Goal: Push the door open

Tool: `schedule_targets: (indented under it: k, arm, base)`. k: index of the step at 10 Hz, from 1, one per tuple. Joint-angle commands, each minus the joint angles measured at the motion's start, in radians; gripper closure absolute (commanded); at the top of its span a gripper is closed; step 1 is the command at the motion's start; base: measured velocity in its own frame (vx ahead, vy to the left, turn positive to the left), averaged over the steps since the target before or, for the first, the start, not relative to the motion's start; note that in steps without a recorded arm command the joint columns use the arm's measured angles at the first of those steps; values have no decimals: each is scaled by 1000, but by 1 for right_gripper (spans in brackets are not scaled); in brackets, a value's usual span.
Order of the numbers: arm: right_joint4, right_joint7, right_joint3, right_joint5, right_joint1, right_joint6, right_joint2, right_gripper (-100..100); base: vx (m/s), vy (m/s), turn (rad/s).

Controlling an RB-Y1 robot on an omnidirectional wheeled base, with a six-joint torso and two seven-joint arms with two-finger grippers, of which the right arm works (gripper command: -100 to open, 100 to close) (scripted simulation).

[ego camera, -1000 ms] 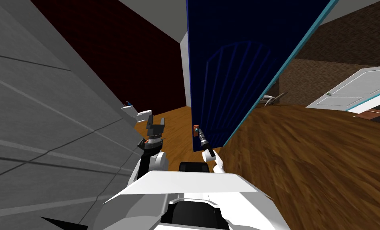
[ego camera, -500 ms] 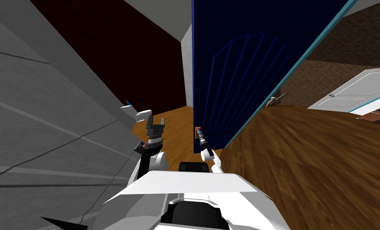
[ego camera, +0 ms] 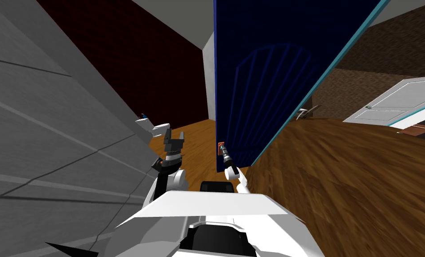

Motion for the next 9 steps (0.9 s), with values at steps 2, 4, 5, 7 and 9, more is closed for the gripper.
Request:
schedule_targets:
  k: [2, 4, 5, 7, 9]
  arm:
    - [56, 0, -31, -11, -54, -13, -29, 100]
    - [104, 2, -51, -19, -96, -23, -41, 100]
    - [126, 2, -61, -22, -115, -28, -45, 100]
    - [120, 13, -33, -34, -106, -30, -58, -100]
    - [104, 27, 0, -45, -91, -27, -65, -100]
  base:
    - [102, 3, -71]
    - [102, -22, -90]
    - [123, -40, -145]
    - [87, -23, -127]
    - [-49, -2, -152]
